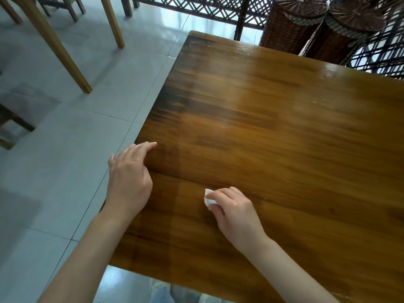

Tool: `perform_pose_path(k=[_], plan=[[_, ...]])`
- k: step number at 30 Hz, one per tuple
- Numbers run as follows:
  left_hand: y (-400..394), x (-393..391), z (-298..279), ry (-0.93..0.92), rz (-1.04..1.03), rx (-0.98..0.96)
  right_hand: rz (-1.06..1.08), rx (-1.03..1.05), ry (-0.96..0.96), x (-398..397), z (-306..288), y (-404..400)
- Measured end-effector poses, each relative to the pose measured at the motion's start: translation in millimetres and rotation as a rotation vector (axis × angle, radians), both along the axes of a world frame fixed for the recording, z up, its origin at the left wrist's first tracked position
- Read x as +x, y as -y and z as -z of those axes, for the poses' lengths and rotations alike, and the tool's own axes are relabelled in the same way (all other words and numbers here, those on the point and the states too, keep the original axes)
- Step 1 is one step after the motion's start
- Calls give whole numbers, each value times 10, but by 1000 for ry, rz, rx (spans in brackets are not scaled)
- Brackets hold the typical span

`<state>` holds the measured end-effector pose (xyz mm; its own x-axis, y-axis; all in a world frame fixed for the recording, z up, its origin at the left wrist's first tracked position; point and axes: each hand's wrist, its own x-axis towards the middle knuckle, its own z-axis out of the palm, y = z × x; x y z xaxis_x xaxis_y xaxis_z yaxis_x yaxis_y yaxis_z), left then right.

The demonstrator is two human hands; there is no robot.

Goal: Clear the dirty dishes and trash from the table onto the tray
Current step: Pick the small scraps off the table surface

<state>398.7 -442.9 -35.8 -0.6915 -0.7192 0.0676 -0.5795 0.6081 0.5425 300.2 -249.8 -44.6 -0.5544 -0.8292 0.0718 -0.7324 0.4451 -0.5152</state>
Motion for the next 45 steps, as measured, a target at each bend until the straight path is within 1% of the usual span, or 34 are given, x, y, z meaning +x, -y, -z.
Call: perform_pose_path(k=[2, 5, 10, 13, 17, 24, 29, 36, 45], plan=[[10, 43, 3, -1, -7, 2, 35, -45, -19, 36, 6, 21], [17, 103, 2, -1, -7, 0, 73, -113, 42, 126, -21, 197], [23, 225, 9, 9, -9, -2, -35, -207, 54, 376, -40, 792], [22, 296, 14, 19, -10, 1, -39, -165, 28, 461, 20, 1030], [33, 364, 19, 22, -28, 17, -28, -89, 4, 532, 81, 1103], [-24, 379, 36, -7, -30, 32, -170, -35, -2, 523, 19, 983], [-62, 334, 57, 0, -31, 41, -209, -21, -46, 527, 15, 935], [-180, 171, 55, -1, -19, 51, -91, -24, -101, 510, 42, 844], [-328, -1, 53, 15, 15, 36, 118, 5, -132, 92, 49, 449]])
